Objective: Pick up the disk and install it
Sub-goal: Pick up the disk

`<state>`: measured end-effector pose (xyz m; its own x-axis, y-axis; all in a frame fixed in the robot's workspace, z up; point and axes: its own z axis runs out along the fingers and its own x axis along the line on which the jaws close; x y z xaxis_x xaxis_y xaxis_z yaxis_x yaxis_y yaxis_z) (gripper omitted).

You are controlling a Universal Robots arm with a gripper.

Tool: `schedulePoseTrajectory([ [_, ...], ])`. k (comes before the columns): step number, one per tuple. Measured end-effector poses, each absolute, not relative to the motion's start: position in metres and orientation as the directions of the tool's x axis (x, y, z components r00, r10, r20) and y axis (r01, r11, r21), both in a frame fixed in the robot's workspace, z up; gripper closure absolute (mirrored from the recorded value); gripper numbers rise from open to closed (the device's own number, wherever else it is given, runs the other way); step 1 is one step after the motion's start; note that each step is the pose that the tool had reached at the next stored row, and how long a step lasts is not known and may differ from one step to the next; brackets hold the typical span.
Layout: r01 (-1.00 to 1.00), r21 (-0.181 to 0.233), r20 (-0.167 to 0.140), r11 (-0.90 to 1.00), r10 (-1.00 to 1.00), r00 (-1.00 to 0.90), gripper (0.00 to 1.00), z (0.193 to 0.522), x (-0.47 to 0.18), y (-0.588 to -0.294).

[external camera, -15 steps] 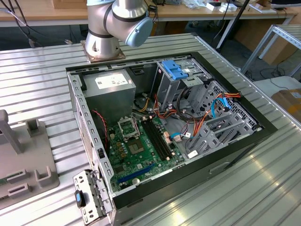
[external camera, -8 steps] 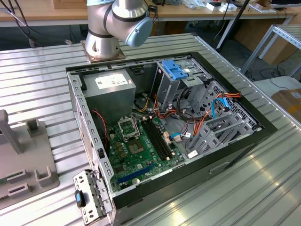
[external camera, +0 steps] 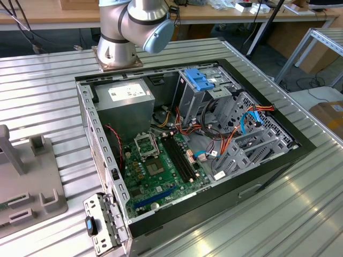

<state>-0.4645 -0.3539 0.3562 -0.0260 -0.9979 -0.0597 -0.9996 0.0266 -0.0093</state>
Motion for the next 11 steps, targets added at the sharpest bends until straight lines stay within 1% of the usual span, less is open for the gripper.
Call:
schedulePoseTrajectory([
  [11,-1.000,-0.009,-0.060,0.027,-0.998,-0.026,0.44,0.3545,-0.4646,-0.3539],
])
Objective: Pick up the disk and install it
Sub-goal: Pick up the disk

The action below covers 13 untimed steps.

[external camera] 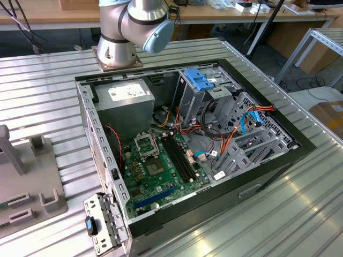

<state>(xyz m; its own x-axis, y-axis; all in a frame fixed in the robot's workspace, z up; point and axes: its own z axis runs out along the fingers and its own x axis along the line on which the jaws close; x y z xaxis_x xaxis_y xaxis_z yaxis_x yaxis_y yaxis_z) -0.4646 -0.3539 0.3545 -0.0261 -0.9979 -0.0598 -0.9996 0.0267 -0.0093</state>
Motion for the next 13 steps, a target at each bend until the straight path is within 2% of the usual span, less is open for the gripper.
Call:
schedulePoseTrajectory([
  [13,-1.000,-0.009,-0.060,0.027,-0.998,-0.026,0.44,0.3519,-0.4645,-0.3539],
])
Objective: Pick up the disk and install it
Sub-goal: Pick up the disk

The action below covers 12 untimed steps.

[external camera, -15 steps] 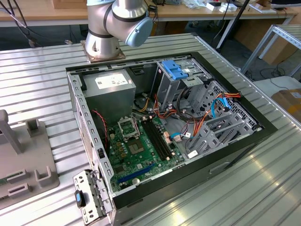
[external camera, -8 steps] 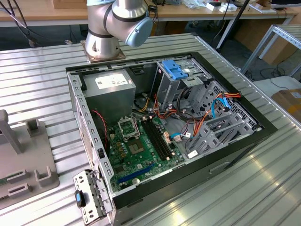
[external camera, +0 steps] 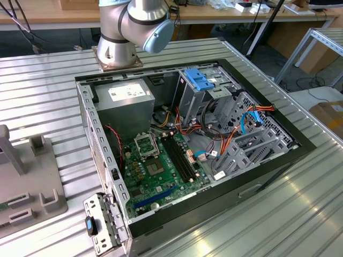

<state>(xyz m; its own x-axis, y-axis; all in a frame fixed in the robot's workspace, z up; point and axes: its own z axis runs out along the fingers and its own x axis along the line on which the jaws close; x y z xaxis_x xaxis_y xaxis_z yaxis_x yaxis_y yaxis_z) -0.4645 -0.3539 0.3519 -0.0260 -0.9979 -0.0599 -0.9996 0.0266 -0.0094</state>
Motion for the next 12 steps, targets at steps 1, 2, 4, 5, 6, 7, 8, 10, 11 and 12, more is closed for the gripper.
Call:
schedulePoseTrajectory([
  [1,-1.000,-0.009,-0.060,0.027,-0.998,-0.026,0.44,0.3519,-0.4645,-0.3539],
  [2,-1.000,-0.009,-0.060,0.027,-0.998,-0.026,0.44,0.3518,-0.4645,-0.3539],
  [4,-1.000,-0.009,-0.060,0.027,-0.998,-0.026,0.44,0.3518,-0.4645,-0.3539],
  [5,-1.000,-0.009,-0.060,0.027,-0.998,-0.026,0.44,0.3517,-0.4645,-0.3539],
  [6,-1.000,-0.010,-0.060,0.027,-0.998,-0.026,0.44,0.3509,-0.4645,-0.3539],
  [7,-1.000,-0.009,-0.060,0.027,-0.998,-0.026,0.44,0.3507,-0.4645,-0.3539],
  [8,-1.000,-0.009,-0.060,0.027,-0.998,-0.026,0.44,0.3504,-0.4645,-0.3539],
  [10,-1.000,-0.010,-0.060,0.027,-0.998,-0.026,0.44,0.3489,-0.4645,-0.3539],
  [11,-1.000,-0.009,-0.060,0.027,-0.998,-0.026,0.44,0.3471,-0.4645,-0.3539],
  [12,-1.000,-0.009,-0.060,0.027,-0.998,-0.026,0.44,0.3461,-0.4645,-0.3539],
])
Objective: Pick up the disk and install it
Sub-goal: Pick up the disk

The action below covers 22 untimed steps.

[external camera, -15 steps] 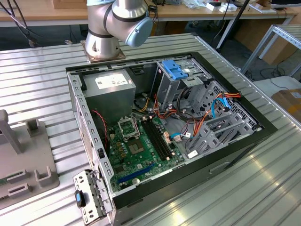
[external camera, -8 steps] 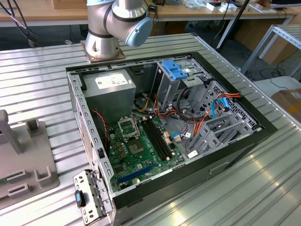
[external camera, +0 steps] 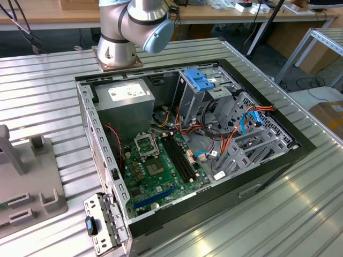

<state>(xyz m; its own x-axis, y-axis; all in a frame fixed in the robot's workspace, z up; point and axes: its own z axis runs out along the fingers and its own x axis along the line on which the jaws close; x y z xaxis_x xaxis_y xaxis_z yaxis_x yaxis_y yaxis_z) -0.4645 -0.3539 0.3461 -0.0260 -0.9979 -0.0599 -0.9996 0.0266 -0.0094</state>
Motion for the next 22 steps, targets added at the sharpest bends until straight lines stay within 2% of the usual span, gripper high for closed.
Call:
schedulePoseTrajectory([
  [22,-1.000,-0.009,-0.060,0.027,-0.998,-0.026,0.44,0.326,-0.465,-0.360],
])
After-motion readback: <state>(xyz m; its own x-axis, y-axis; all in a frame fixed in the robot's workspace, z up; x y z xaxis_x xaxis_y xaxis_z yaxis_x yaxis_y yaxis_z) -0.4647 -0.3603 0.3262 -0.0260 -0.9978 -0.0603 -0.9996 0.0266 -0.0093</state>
